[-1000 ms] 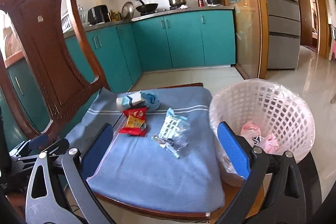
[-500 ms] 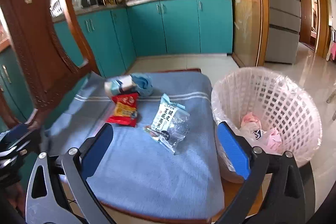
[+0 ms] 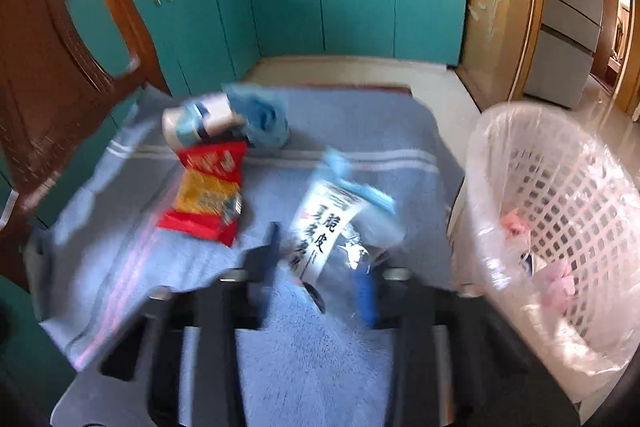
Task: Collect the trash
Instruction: 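Grasp the clear snack packet with the right tool while the left tool grasps the red snack packet, then carry the clear packet over the wastebasket with the right tool while the left tool holds the red packet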
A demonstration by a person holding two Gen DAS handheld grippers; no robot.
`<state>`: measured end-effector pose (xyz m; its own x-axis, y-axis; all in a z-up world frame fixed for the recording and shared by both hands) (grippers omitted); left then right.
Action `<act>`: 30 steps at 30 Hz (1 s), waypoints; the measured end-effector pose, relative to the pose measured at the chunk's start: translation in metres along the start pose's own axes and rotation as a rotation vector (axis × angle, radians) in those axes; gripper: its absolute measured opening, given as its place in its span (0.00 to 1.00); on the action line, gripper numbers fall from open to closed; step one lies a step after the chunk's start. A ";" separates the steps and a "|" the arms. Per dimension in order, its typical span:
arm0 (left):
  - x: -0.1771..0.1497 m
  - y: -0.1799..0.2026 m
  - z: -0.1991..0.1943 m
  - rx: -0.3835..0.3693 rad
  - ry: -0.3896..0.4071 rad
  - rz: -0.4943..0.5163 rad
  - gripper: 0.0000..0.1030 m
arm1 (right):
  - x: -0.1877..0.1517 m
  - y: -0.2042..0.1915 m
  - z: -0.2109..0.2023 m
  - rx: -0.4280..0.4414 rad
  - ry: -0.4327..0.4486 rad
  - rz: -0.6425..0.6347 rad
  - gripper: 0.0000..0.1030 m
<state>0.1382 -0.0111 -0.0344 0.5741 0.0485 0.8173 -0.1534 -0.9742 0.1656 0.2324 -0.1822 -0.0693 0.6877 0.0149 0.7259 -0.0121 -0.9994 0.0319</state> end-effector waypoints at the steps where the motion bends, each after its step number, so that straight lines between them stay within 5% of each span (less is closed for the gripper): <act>1: 0.001 0.001 0.007 -0.011 -0.012 -0.002 0.96 | 0.003 0.004 -0.009 0.015 0.015 0.014 0.07; 11: 0.037 0.018 0.132 -0.028 -0.170 -0.034 0.94 | 0.014 0.040 -0.079 0.101 0.146 0.069 0.06; 13: 0.038 0.015 0.159 -0.040 -0.235 -0.083 0.72 | 0.016 0.044 -0.082 0.108 0.150 0.071 0.06; 15: 0.032 0.011 0.179 -0.059 -0.310 -0.131 0.32 | 0.016 0.046 -0.083 0.115 0.149 0.072 0.06; 16: 0.029 0.010 0.180 -0.058 -0.313 -0.145 0.27 | 0.016 0.046 -0.083 0.117 0.149 0.071 0.06; 20: 0.022 0.011 0.155 -0.090 -0.270 -0.137 0.12 | 0.016 0.045 -0.085 0.128 0.153 0.063 0.06; 30: 0.025 0.020 0.003 -0.152 -0.030 -0.027 0.12 | 0.008 0.031 -0.102 0.171 0.180 0.016 0.06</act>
<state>0.1524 -0.0305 -0.0121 0.6031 0.0657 0.7950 -0.2558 -0.9280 0.2707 0.1638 -0.2104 0.0074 0.5476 -0.0116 0.8366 0.1110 -0.9901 -0.0864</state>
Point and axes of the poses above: each gripper's, at about its wrist camera, not at the fingertips, and z roughly the way its jaws point, y to its right, x to its top, the point moved 2 cm from there along z, roughly the way its jaws point, and after that the axes turned 10 degrees about -x, right-handed, at the moved point
